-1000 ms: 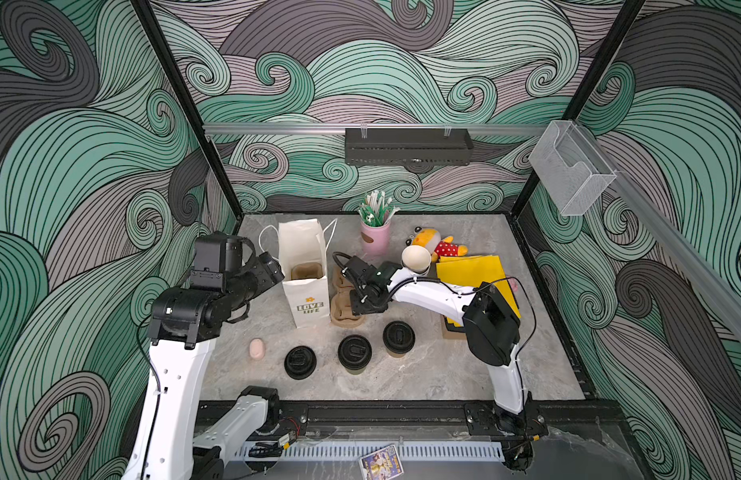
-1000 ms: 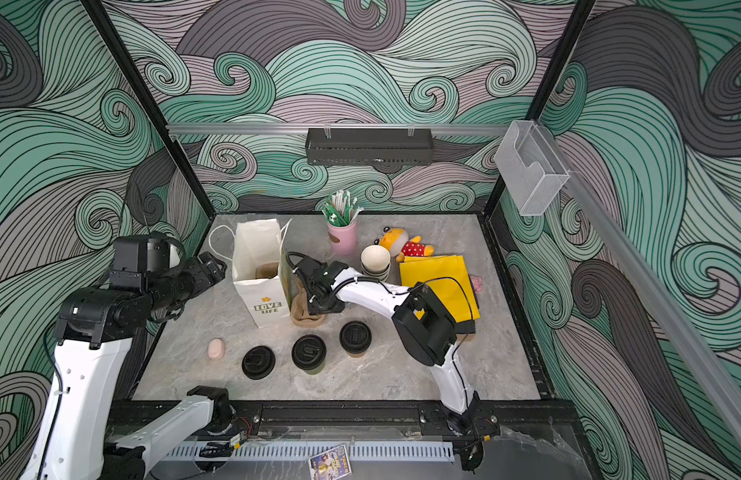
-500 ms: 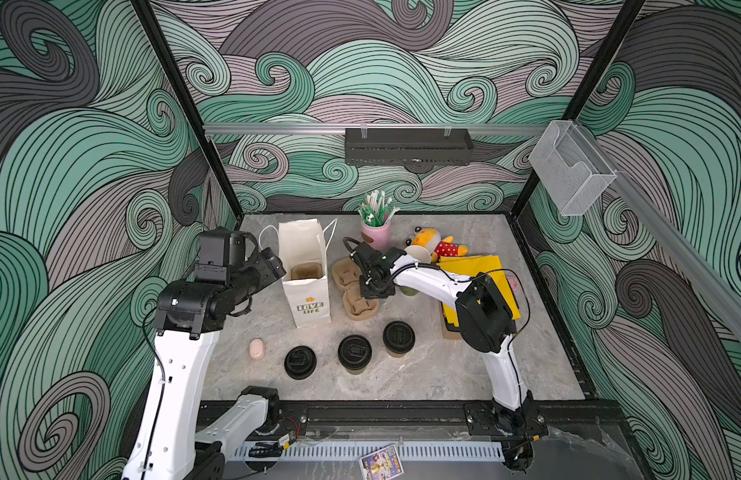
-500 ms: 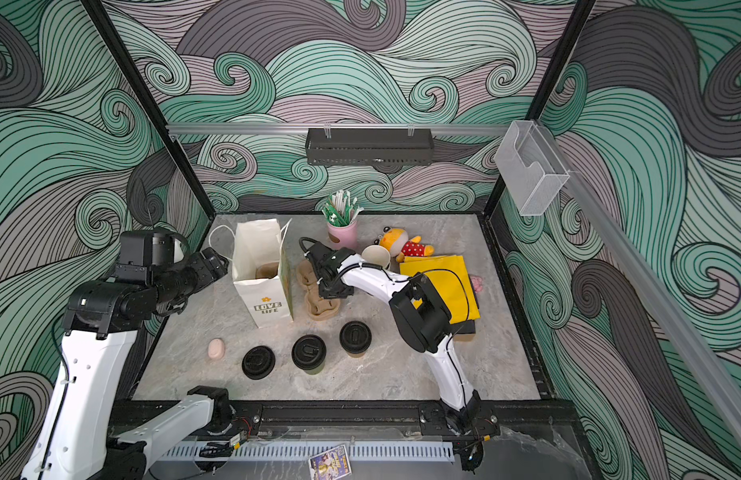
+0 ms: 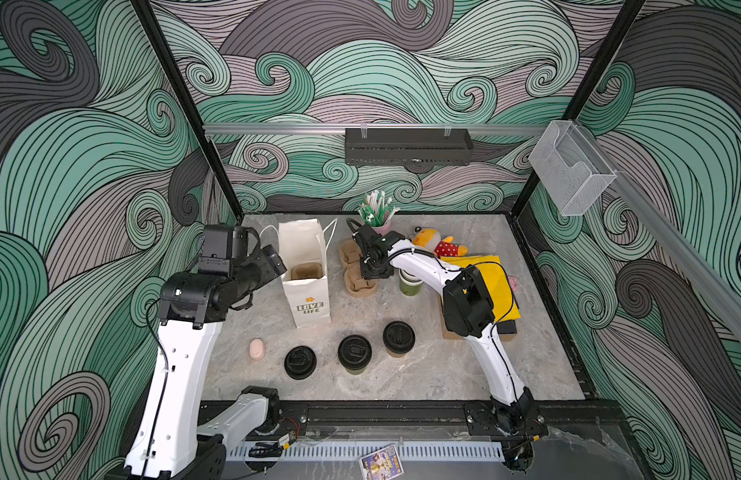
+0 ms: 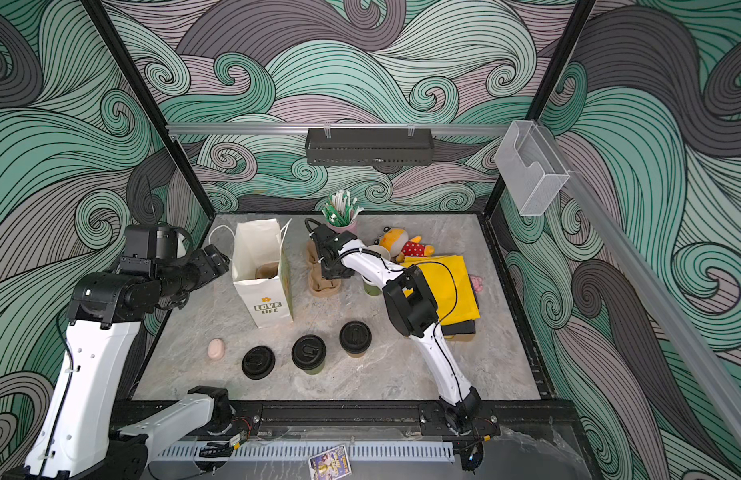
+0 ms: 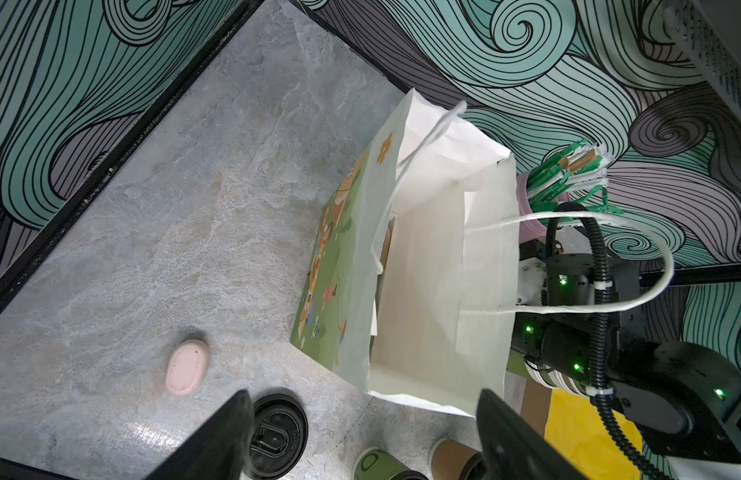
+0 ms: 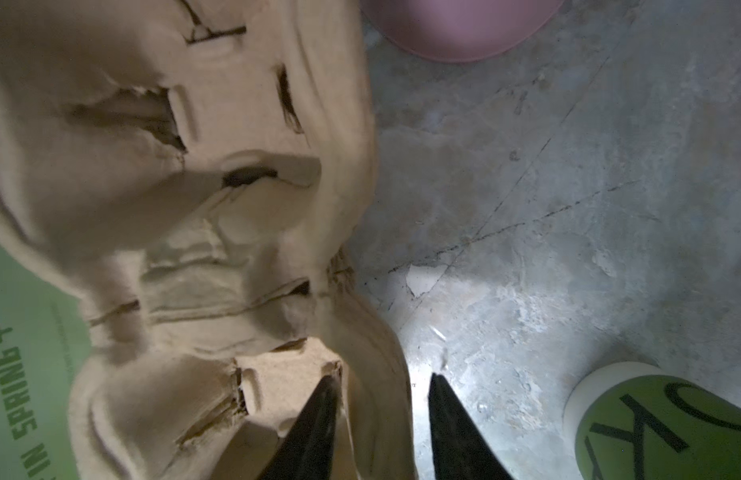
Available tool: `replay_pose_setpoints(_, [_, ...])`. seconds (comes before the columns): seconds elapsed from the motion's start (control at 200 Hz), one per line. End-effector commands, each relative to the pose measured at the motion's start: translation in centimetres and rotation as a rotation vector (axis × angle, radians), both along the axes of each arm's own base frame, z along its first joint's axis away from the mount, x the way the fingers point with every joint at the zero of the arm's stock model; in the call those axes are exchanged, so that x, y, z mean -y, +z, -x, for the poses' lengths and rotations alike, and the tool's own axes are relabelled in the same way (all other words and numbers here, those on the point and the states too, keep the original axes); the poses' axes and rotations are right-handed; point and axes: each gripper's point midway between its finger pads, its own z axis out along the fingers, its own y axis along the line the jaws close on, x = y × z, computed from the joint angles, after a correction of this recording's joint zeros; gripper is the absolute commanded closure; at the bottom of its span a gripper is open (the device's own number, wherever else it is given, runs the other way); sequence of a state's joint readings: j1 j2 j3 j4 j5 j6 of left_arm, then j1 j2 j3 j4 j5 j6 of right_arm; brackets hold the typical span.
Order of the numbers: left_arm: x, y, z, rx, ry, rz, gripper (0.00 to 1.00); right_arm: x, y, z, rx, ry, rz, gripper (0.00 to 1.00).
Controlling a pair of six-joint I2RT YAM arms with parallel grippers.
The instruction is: Pack the takeout coffee
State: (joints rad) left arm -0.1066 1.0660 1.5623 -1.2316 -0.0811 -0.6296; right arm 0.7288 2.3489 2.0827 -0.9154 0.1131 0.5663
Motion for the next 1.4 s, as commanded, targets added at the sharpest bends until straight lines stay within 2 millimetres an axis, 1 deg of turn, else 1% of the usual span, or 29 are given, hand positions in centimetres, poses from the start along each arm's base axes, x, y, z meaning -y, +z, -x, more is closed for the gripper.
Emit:
replay_pose_setpoints(0.0, [-0.1,-0.6,0.8,-0.076,-0.026,-0.022,0.11,0.3,5.0,0.8,0.049,0.022,-0.033,0.49])
replay_pose_setpoints(0.035, [0.2,-1.0,0.8,-0.099,-0.038,-0.015,0.1,0.0,6.4,1.3,0.063,0.035,-0.056,0.46])
replay_pose_setpoints(0.07, [0.5,-1.4,0.7,-0.123,-0.055,-0.009,0.09,-0.4,8.4,2.0,0.09,0.052,-0.09,0.43])
replay_pose_setpoints(0.19, [0.9,-3.3,0.3,-0.222,-0.083,-0.007,0.07,-1.0,13.4,5.0,0.15,0.101,-0.165,0.38])
replay_pose_setpoints(0.265, [1.2,-4.3,-0.5,-0.25,-0.097,-0.003,0.09,-0.9,15.2,7.0,0.162,0.115,-0.19,0.38])
replay_pose_setpoints(0.335, [1.6,-5.0,-1.3,-0.253,-0.106,0.011,0.14,-0.4,16.4,8.5,0.167,0.106,-0.214,0.38])
replay_pose_setpoints(0.385, [1.8,-5.5,-1.7,-0.258,-0.106,0.019,0.22,-0.1,17.2,9.4,0.167,0.097,-0.236,0.38])
replay_pose_setpoints(0.47, [1.7,-6.4,-1.9,-0.274,-0.095,0.02,0.33,0.6,18.4,10.5,0.172,0.082,-0.259,0.38])
replay_pose_setpoints(0.605, [1.4,-7.8,-1.9,-0.299,-0.08,0.009,0.54,2.0,19.8,11.6,0.182,0.056,-0.272,0.39])
replay_pose_setpoints(0.755, [1.8,-7.6,-2.1,-0.284,-0.055,0.05,0.78,3.8,20.9,12.4,0.205,0.033,-0.268,0.39])
replay_pose_setpoints(0.935, [3.2,-7.5,-2.1,-0.279,-0.002,0.164,0.96,5.7,21.5,13.3,0.231,0.009,-0.261,0.39])
replay_pose_setpoints(1.02, [4.0,-7.3,-2.2,-0.252,0.032,0.21,1.0,6.5,21.6,13.6,0.241,-0.004,-0.259,0.39])
replay_pose_setpoints(1.121, [5.2,-7.0,-2.3,-0.202,0.08,0.285,1.0,7.3,21.8,13.9,0.253,-0.015,-0.259,0.39])
replay_pose_setpoints(1.221, [6.4,-6.7,-2.1,-0.168,0.115,0.321,1.0,8.0,22.2,14.2,0.269,-0.024,-0.26,0.39])
replay_pose_setpoints(1.396, [7.4,-7.2,-0.5,-0.174,0.195,0.317,1.0,9.1,22.5,14.6,0.286,-0.04,-0.258,0.39])
